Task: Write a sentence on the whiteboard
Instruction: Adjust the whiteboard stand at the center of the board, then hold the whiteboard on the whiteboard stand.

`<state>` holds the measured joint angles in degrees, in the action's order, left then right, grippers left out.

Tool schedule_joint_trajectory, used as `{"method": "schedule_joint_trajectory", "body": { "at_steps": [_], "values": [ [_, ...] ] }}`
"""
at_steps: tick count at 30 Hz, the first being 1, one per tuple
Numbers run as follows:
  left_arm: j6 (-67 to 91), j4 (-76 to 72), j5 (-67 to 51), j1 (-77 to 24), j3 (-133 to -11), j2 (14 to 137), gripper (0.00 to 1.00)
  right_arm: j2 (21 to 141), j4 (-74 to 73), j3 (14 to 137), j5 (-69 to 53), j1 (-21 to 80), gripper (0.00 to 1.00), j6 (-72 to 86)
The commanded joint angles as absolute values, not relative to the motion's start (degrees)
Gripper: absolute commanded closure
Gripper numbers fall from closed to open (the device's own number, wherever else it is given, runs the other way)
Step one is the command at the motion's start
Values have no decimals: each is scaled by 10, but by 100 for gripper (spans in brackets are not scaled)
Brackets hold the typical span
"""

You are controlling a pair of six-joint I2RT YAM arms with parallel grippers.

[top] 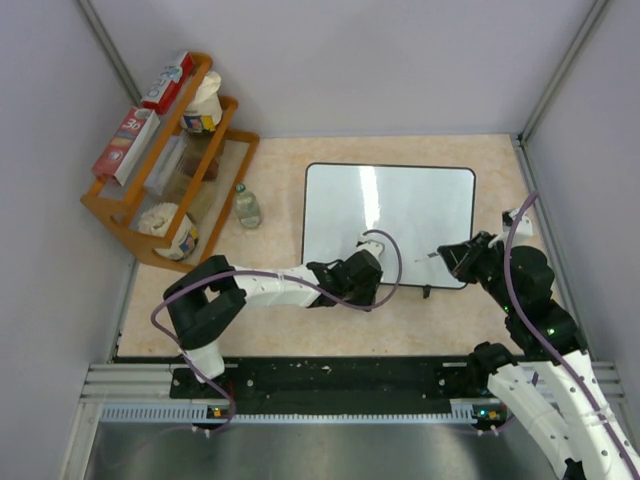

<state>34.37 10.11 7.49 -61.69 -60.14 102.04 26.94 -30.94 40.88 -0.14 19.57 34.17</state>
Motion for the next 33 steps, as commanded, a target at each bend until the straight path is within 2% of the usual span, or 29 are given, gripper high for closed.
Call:
{"method": "schedule_joint_trajectory", "body": {
  "at_steps": [1, 4, 9, 12, 17, 27, 33],
  "values": [
    [336, 48, 62, -621, -558, 939, 53, 265, -295, 413, 10, 188, 100, 339],
    [321, 40, 67, -621, -529, 882, 48, 270, -295, 415, 10, 188, 100, 337],
    [302, 62, 106, -617, -506, 791, 29, 276, -289, 413, 8, 187, 100, 336],
    [277, 89, 107, -601, -514, 765, 23, 283, -281, 412, 2, 187, 100, 338],
    [275, 107, 3, -528, -531, 751, 22, 296, -262, 410, -19, 188, 100, 339],
    [306, 26, -269, -279, -461, 724, 22, 327, -231, 416, -40, 188, 100, 330],
    [362, -120, -447, -153, -412, 758, 22, 344, -222, 417, -50, 187, 100, 327]
  ]
}}
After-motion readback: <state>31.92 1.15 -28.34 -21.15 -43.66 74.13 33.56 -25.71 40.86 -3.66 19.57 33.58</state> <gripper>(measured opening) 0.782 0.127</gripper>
